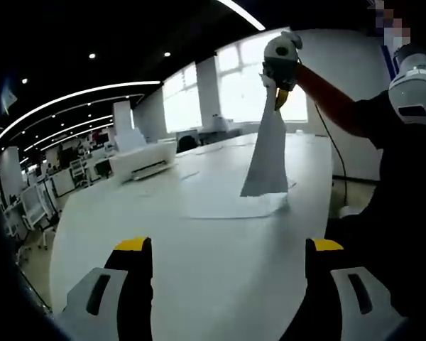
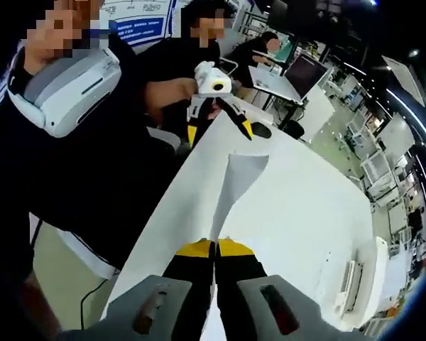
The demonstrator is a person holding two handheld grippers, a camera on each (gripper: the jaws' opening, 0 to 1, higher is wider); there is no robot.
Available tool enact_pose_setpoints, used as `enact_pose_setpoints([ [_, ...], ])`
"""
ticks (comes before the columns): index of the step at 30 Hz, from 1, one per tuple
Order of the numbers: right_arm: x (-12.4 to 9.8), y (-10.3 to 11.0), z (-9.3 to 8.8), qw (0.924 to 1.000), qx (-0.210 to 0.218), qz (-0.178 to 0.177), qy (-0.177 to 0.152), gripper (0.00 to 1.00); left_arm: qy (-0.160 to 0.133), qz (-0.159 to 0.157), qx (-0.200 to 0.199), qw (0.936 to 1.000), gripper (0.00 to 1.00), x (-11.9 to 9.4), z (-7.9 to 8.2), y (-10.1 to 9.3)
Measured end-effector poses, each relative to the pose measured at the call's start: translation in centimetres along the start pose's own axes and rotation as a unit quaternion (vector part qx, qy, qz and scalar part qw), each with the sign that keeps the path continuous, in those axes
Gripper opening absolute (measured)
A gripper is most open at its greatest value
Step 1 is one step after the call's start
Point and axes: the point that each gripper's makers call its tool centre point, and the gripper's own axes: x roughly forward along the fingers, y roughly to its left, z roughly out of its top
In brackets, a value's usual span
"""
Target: Organize the stack of printing papers by aligning and flattening the scattered papers on the table
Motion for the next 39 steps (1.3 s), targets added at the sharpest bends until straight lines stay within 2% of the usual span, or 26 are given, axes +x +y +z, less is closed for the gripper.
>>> enact_pose_setpoints([
  [8,2.1,0.3,-0.2,0.9985,-0.016,0.040,0.034,0.00,0.002,-0.005,0.000,1.0000,0.91,0.2,-0.1,-0.2],
  [21,5.3,0.2,0.0,0.9949,-0.055,0.064,0.056,0.00,0.001,-0.009,0.001,1.0000,0.91,0.2,-0.1,-0.3],
  [39,7.2,-0.5,0.6,0.9933,-0.064,0.077,0.059,0.00,0.001,-0.022,-0.001,0.9998,0.90,1.0,-0.4,-0.7],
])
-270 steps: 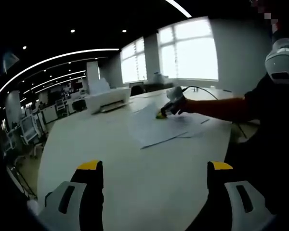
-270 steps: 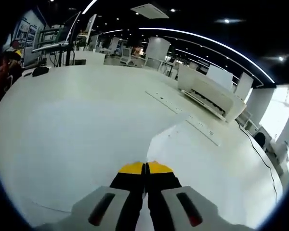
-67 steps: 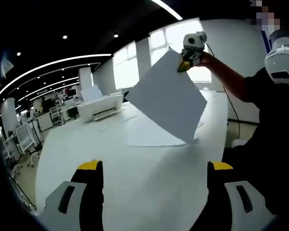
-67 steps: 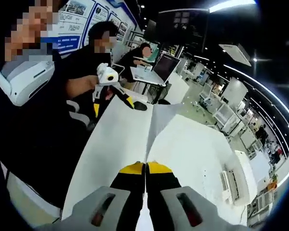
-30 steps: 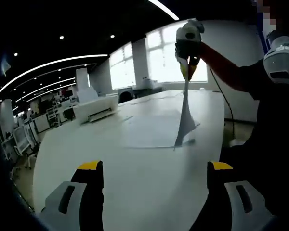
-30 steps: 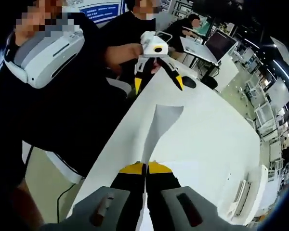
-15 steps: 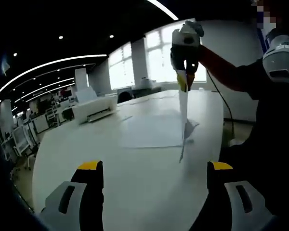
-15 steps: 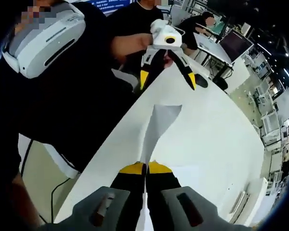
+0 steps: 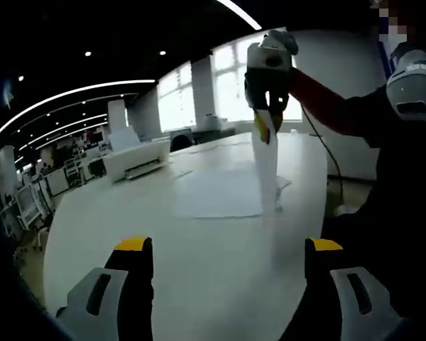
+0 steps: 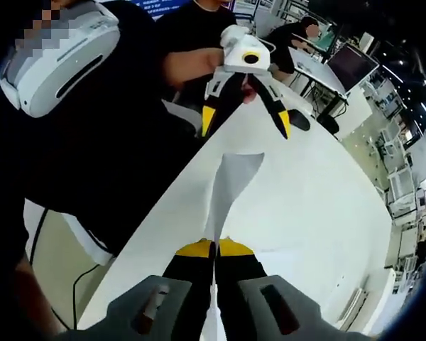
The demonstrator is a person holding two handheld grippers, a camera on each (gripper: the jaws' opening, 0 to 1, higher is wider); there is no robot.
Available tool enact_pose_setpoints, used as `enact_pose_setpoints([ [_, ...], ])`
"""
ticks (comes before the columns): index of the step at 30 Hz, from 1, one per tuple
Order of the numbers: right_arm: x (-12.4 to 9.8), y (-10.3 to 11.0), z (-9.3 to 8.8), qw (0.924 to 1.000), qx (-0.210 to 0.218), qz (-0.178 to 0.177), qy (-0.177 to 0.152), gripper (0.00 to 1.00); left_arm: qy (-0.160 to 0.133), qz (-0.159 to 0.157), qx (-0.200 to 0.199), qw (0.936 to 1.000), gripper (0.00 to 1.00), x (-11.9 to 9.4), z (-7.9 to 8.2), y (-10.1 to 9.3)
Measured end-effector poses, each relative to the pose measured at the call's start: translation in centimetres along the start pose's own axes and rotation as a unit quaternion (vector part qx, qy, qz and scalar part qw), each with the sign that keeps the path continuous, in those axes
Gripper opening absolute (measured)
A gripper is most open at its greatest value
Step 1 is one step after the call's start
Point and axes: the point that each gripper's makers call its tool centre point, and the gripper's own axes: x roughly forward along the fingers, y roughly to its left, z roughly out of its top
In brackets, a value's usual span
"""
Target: Organize the stack of printing papers by aligning and flattening the scattered papers on the table
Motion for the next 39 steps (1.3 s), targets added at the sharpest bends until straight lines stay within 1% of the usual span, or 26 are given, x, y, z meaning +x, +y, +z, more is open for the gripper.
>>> enact_pose_setpoints([
  [6,0.5,-0.7,0.4,1.0000,-0.001,-0.003,-0.002,0.00,-0.003,-0.007,0.002,1.0000,0.89,0.3,0.2,-0.3],
  [14,0.7,-0.9,0.9,1.0000,-0.005,-0.002,-0.002,0.00,-0.009,-0.021,0.005,0.9997,0.87,1.0,0.4,-0.9],
  [19,1.0,-1.1,1.1,1.0000,-0.006,-0.002,-0.001,0.00,-0.023,-0.031,0.007,0.9992,0.86,1.5,1.0,-1.1],
  [23,1.2,-1.2,1.1,1.0000,-0.006,0.000,-0.001,0.00,-0.025,-0.037,0.006,0.9990,0.84,2.0,0.9,-1.1],
  [27,1.3,-1.4,1.2,1.0000,-0.004,0.001,-0.004,0.00,-0.031,-0.047,0.007,0.9984,0.82,2.4,0.9,-1.5],
  [30,1.4,-1.4,1.3,1.0000,-0.004,0.001,-0.004,0.00,-0.042,-0.057,0.013,0.9974,0.78,2.6,1.2,-2.0],
  [32,1.4,-1.5,1.3,1.0000,-0.003,0.001,-0.003,0.00,-0.049,-0.064,0.009,0.9967,0.78,2.7,1.3,-2.2],
  [35,1.4,-1.6,1.4,1.0000,-0.002,-0.001,-0.003,0.00,-0.049,-0.067,0.007,0.9965,0.78,3.0,1.2,-2.2],
  [39,1.2,-2.0,1.4,1.0000,0.003,-0.004,-0.004,0.00,-0.043,-0.079,0.008,0.9959,0.76,3.7,0.9,-2.8],
])
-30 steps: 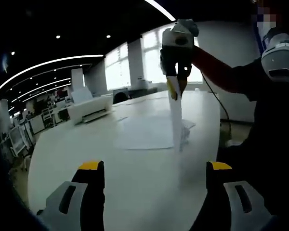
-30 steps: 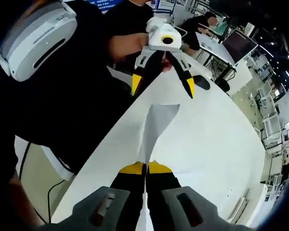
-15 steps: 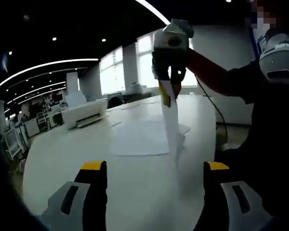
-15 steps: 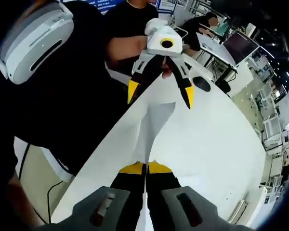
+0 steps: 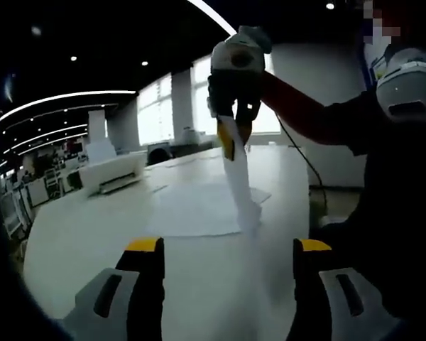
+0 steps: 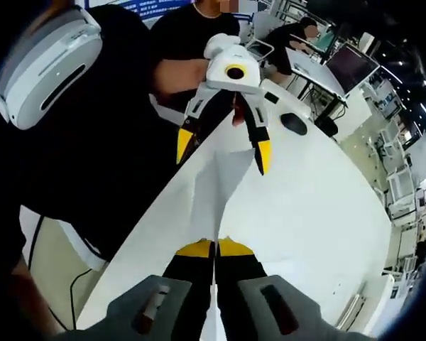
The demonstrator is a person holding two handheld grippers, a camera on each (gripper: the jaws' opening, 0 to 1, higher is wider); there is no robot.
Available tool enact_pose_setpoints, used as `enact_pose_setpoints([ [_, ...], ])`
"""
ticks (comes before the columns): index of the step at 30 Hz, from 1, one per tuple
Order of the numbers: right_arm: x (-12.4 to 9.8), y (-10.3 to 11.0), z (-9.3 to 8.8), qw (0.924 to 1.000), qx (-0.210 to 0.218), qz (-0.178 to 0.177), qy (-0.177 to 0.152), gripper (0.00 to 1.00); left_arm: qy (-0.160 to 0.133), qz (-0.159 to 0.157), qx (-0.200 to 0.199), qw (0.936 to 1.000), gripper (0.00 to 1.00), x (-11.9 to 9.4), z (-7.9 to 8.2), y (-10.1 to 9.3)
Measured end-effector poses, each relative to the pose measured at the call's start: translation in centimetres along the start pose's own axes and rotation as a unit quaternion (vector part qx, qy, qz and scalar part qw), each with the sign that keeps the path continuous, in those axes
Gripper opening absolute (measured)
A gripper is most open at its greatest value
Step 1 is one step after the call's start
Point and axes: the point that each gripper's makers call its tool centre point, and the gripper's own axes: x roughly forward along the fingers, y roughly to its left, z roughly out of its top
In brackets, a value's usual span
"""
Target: Organize the stack of printing papers by aligning and flattening the scattered papers on the table
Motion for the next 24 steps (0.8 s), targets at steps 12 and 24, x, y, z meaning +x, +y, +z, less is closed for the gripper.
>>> enact_pose_setpoints([
  [12,-0.1,-0.6,0.2,1.0000,0.006,-0.005,-0.003,0.00,0.005,-0.017,-0.006,0.9998,0.75,1.6,-0.4,-0.1],
  [24,-0.4,-1.2,0.6,0.9999,0.006,-0.011,-0.006,0.00,0.000,-0.026,-0.016,0.9995,0.73,2.4,-0.8,0.0],
])
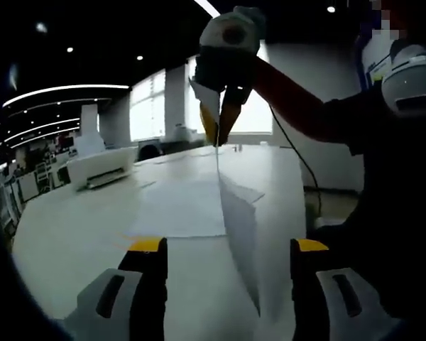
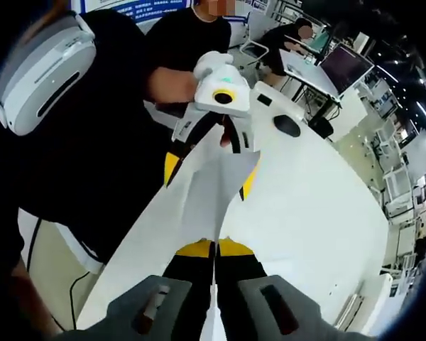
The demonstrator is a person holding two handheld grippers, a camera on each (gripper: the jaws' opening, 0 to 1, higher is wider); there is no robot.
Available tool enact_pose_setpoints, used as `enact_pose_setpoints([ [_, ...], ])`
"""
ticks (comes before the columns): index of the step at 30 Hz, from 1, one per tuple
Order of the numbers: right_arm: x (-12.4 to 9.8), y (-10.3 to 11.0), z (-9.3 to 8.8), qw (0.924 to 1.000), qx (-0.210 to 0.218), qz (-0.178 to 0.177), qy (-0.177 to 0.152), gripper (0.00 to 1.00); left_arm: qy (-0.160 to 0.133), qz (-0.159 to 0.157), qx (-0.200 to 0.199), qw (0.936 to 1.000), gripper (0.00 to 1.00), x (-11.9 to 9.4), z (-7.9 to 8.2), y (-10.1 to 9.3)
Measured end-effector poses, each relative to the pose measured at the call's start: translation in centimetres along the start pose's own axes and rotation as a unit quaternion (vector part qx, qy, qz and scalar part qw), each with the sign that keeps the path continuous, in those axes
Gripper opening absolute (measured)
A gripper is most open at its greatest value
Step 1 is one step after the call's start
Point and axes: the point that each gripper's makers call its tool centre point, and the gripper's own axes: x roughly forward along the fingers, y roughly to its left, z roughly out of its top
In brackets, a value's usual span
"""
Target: Organize the stack of printing papers by aligning and flattening the scattered papers on the table
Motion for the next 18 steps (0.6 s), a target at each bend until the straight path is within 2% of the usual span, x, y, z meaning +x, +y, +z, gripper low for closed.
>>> enact_pose_setpoints([
  [9,0.0,0.0,0.3,1.0000,-0.001,-0.004,-0.003,0.00,-0.012,-0.004,-0.015,0.9998,0.66,0.6,-0.1,0.1],
  [18,-0.2,-0.2,0.4,1.0000,-0.002,-0.007,-0.003,0.00,-0.013,-0.010,-0.027,0.9995,0.63,1.6,-0.4,0.1],
])
